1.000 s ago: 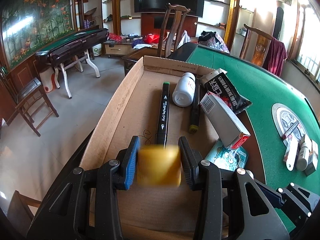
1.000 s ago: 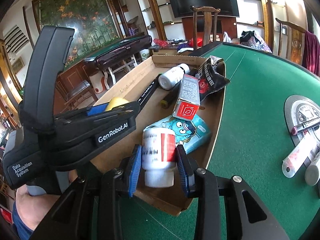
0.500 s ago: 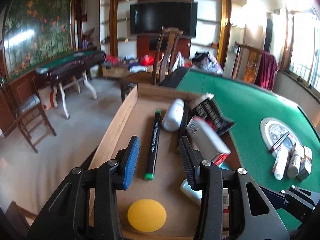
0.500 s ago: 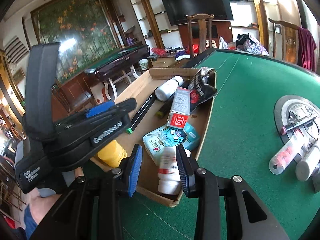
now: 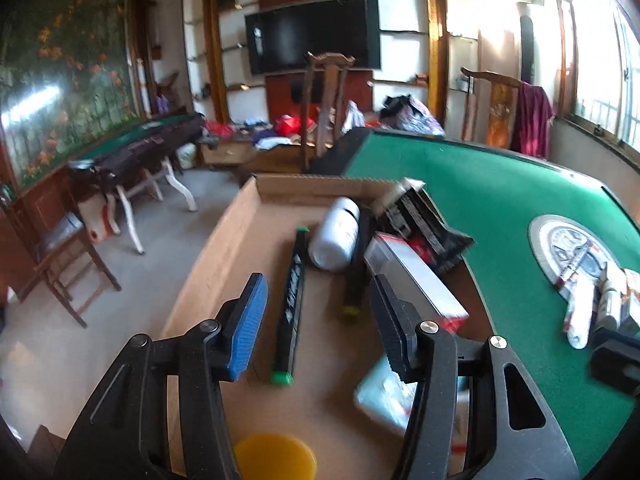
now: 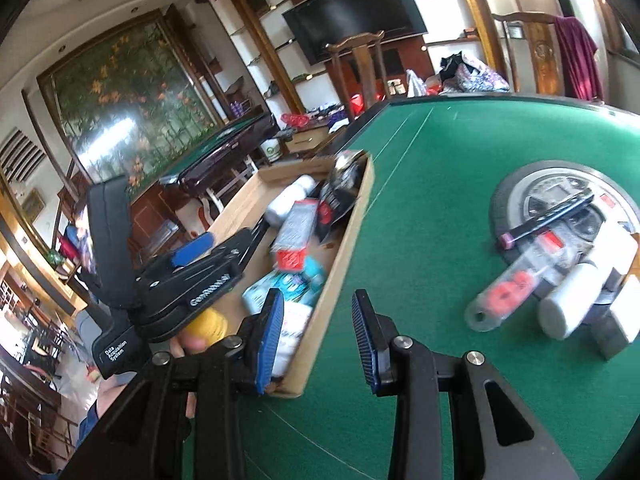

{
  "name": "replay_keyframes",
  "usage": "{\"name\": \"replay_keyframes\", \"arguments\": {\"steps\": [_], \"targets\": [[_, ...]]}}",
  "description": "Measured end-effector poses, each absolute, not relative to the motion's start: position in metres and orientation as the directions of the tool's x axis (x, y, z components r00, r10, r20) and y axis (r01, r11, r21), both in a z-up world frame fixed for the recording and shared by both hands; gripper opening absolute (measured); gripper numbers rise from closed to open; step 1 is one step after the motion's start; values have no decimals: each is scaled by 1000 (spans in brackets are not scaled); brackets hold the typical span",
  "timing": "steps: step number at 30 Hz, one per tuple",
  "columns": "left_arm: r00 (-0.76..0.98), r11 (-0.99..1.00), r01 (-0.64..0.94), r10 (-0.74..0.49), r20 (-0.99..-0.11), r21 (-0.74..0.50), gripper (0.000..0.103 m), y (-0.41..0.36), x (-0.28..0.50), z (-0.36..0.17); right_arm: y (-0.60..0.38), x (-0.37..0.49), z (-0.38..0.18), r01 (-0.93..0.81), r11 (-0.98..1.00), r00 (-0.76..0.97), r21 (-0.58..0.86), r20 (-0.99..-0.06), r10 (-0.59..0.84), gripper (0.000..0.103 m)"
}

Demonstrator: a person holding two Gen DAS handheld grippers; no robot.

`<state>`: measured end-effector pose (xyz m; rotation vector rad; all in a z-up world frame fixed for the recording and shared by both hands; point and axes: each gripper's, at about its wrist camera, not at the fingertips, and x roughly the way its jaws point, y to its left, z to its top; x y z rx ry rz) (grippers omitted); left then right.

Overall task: Organize objects
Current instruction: 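Move both open grippers back over the items on the table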

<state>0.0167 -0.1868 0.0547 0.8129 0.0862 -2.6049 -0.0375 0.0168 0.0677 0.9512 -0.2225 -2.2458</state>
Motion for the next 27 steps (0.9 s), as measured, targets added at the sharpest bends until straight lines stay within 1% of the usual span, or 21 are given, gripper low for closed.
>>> {"name": "replay_keyframes", "arguments": {"steps": [3, 5, 10, 15, 17, 18, 19, 21, 23, 25, 27], "targets": [[-722, -911, 408, -367, -587, 67, 54, -186, 20, 49, 37, -41, 70, 495, -763, -522, 415, -560, -643, 35], [-725, -914, 401, -362, -586, 68, 54, -183, 27, 48, 51, -44, 71, 476, -771, -536, 423, -555, -636, 35], [-722, -914, 388, -384, -576, 122, 54, -169, 54, 45, 84, -50, 73, 428, -787, -564, 443, -550, -616, 35], [-716, -934, 355, -302, -629, 44, 54, -175, 65, 47, 118, -50, 78, 385, -807, -607, 448, -535, -587, 35], [-711, -939, 343, -275, -647, 22, 54, -172, 68, 52, 135, -50, 79, 363, -820, -628, 442, -534, -566, 38], [-717, -939, 342, -276, -640, 21, 54, -167, 71, 59, 143, -51, 78, 350, -827, -637, 440, -535, -554, 42], [-727, -941, 337, -276, -629, 24, 54, -162, 73, 65, 156, -53, 77, 326, -837, -649, 440, -539, -537, 44], [-747, -951, 307, -259, -612, 27, 54, -150, 74, 76, 176, -56, 75, 292, -844, -658, 450, -546, -518, 44], [-754, -973, 230, -175, -633, -5, 59, -135, 69, 85, 193, -59, 73, 257, -851, -667, 458, -553, -500, 44], [-741, -991, 120, -45, -670, -67, 59, -113, 54, 86, 206, -62, 71, 223, -855, -676, 468, -558, -482, 44], [-698, -994, 31, 52, -714, -103, 59, -86, 35, 84, 215, -64, 69, 199, -852, -681, 484, -557, -475, 44]]}}
